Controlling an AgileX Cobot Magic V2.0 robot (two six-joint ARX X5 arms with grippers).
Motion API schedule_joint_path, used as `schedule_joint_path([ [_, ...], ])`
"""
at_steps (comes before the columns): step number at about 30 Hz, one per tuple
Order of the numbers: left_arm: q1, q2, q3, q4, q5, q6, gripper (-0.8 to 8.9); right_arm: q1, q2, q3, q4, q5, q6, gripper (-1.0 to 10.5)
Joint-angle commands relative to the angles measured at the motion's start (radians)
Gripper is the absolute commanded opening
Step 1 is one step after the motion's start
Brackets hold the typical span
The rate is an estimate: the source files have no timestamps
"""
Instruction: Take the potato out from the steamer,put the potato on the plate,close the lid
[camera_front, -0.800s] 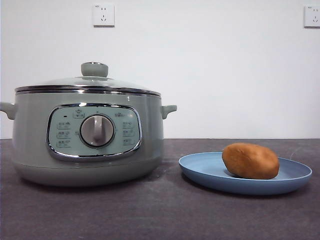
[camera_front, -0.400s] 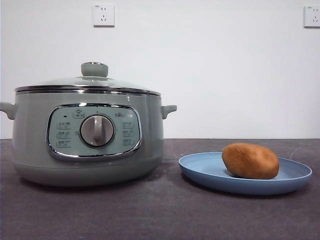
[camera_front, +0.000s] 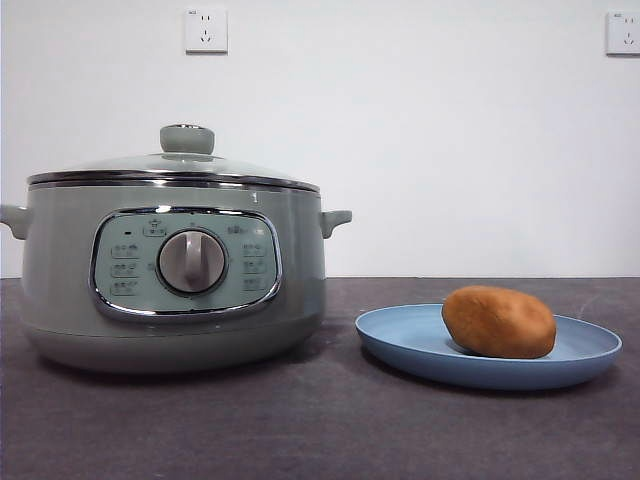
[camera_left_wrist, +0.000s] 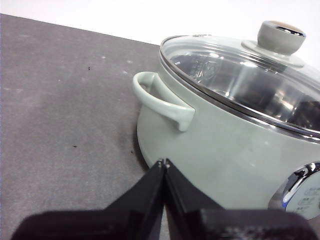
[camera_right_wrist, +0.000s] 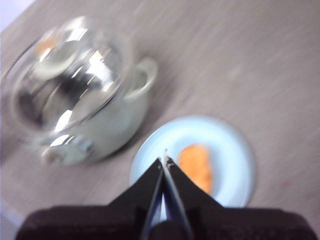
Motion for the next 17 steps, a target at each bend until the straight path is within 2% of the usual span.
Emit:
schedule_joint_path([
  [1, 0.003, -0.001, -0.01, -0.005, 0.002, -0.002, -0.03, -0.06, -0.087, -0.092, 0.08, 0.003, -0.026, 0.0],
  [7, 0.003, -0.001, -0.01, -0.005, 0.002, -0.002, -0.03, -0.261, -0.308, -0.38, 0.305, -0.004, -0.022, 0.0],
  [10, 0.003, -0.001, -0.01, -0.005, 0.002, -0.002, -0.03, -0.332, -0.407, -0.519, 0.383, -0.004, 0.014, 0.0],
  [17, 0.003, -0.001, -0.01, -0.005, 0.002, -0.002, -0.03, -0.355, -0.587, -0.803, 0.624, -0.002, 0.02, 0.0],
])
